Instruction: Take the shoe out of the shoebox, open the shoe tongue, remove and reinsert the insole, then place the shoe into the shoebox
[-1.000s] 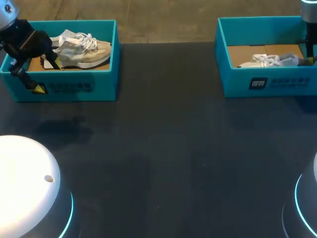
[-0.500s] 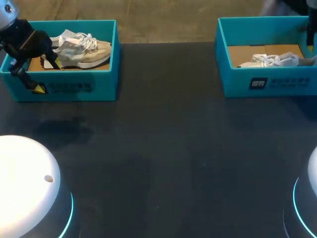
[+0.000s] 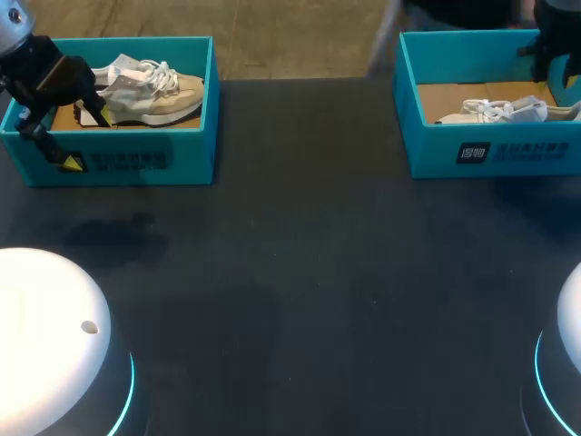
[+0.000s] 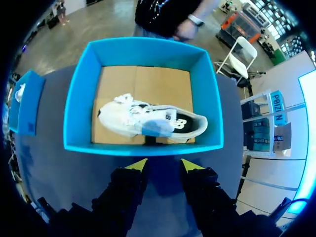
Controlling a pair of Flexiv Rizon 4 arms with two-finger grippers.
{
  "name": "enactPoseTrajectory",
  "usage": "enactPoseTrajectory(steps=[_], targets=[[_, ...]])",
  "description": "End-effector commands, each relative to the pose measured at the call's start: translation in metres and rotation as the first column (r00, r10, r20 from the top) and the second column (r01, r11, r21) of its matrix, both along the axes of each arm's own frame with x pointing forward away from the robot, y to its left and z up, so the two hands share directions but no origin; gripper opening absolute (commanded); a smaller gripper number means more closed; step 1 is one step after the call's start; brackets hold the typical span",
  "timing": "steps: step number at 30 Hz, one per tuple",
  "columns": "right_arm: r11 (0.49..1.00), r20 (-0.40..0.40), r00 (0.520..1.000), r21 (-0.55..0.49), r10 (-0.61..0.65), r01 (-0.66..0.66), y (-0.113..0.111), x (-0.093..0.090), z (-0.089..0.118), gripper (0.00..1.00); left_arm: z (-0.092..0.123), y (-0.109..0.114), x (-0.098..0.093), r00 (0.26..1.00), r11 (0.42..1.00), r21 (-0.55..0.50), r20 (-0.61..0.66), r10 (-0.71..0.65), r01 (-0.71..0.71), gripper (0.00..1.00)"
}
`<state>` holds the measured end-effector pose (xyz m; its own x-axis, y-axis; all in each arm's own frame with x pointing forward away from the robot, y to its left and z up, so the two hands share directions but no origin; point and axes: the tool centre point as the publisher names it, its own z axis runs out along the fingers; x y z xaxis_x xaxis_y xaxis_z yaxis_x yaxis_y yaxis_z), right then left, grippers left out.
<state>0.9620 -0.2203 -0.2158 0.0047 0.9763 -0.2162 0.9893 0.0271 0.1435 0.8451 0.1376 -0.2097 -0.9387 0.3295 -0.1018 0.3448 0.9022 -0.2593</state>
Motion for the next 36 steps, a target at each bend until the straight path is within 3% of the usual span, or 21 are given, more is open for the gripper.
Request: enactPoseTrajectory(steps=[1,5,7,8,9,12,16,20,25,29,32,36], targets=[[0.999,0.061,0.997,-0.019,0.038,-0.037,0.015,-0.025,0.009,0.41,0.0,0.0,0.0,1.0,1.0,0.003,0.0,-0.001,0.001,1.0],[0.998,0.05,0.997,-0.008,0.059,-0.059,0.028,-0.04,0.012,0.42,0.0,0.0,0.0,1.0,1.0,0.003,0.0,-0.001,0.001,1.0],[0.998,0.044,0.997,-0.008,0.063,-0.063,0.034,-0.045,0.012,0.48,0.0,0.0,0.0,1.0,1.0,0.003,0.0,-0.001,0.001,1.0],[0.998,0.044,0.997,-0.008,0.063,-0.063,0.034,-0.045,0.012,0.89,0.0,0.0,0.0,1.0,1.0,0.003,0.0,-0.001,0.001,1.0],[0.998,0.044,0.997,-0.008,0.063,-0.063,0.034,-0.045,0.012,1.0,0.0,0.0,0.0,1.0,1.0,0.003,0.0,-0.001,0.001,1.0],[0.998,0.044,0.997,-0.008,0.063,-0.063,0.034,-0.045,0.012,1.0,0.0,0.0,0.0,1.0,1.0,0.003,0.0,-0.001,0.001,1.0],[0.998,0.044,0.997,-0.008,0.063,-0.063,0.034,-0.045,0.012,1.0,0.007,-0.009,0.012,0.964,0.968,-0.051,-0.113,0.239,-0.246,1.0],[0.998,0.044,0.997,-0.008,0.063,-0.063,0.034,-0.045,0.012,1.0,0.012,-0.012,0.035,0.847,0.858,-0.046,-0.193,0.495,-0.512,1.0],[0.998,0.044,0.997,-0.008,0.063,-0.063,0.034,-0.045,0.012,1.0,0.009,-0.006,0.049,0.775,0.789,-0.031,-0.216,0.593,-0.613,1.0],[0.998,0.044,0.997,-0.008,0.063,-0.063,0.034,-0.045,0.012,1.0,0.009,0.011,0.054,0.878,0.888,-0.1,-0.238,0.416,-0.448,1.0],[0.998,0.044,0.997,-0.008,0.063,-0.063,0.034,-0.045,0.012,1.0,0.006,0.028,0.061,0.961,0.959,-0.143,-0.17,0.219,-0.244,1.0],[0.998,0.044,0.997,-0.008,0.063,-0.063,0.034,-0.045,0.012,1.0,0.009,0.04,0.065,0.996,0.994,-0.102,-0.088,0.03,-0.039,1.0]])
